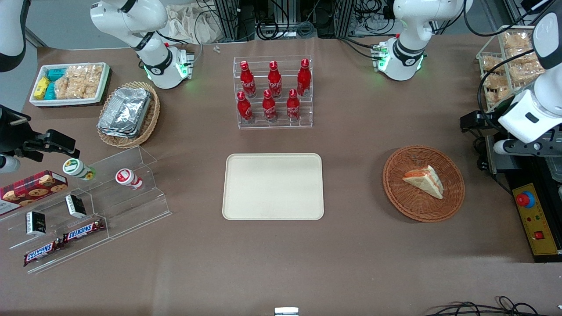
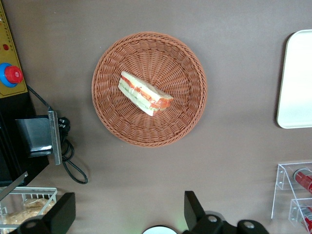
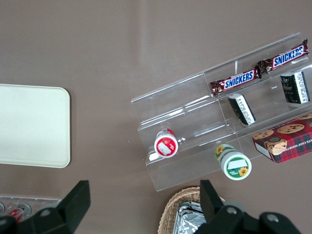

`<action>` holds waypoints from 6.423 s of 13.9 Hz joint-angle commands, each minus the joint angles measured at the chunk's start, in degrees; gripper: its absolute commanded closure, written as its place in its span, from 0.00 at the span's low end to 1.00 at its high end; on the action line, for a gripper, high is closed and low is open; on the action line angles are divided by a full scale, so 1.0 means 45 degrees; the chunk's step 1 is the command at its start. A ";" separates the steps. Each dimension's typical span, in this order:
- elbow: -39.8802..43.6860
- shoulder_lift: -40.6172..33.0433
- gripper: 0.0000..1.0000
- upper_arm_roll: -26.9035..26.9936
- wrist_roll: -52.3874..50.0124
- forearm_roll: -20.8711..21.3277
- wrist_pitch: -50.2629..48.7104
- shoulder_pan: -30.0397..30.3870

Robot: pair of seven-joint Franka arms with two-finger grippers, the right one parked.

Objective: Place sandwich from basket to tray
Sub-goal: 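Lower the open left gripper over the sandwich in the wicker basket, then close the left gripper on the triangular sandwich, then lift the sandwich and carry it with the left gripper toward the tray, then lower the sandwich onto the cream tray and open the left gripper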

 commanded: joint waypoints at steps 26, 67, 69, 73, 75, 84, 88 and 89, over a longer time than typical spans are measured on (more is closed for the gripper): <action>-0.5863 0.3224 0.00 0.0659 -1.1393 0.0192 1.0078 0.0097; 0.2965 0.8357 1.00 -0.0376 -0.9577 0.0543 0.4566 -0.7597; 0.2946 0.8984 1.00 -0.0376 -0.9209 0.0524 0.5660 -0.7637; 0.2926 0.9494 1.00 -0.0474 -0.8484 0.0563 0.5938 -0.7696; 0.2926 0.9670 1.00 -0.0493 -0.8425 0.0602 0.6308 -0.7735; 0.2984 0.9886 0.00 -0.0455 -0.8131 0.0583 0.7149 -0.7715; 0.3043 0.8406 0.00 -0.0318 -0.8152 0.0680 0.6490 -0.7326; 0.3043 0.7840 0.00 -0.0318 -0.7997 0.0699 0.5732 -0.6938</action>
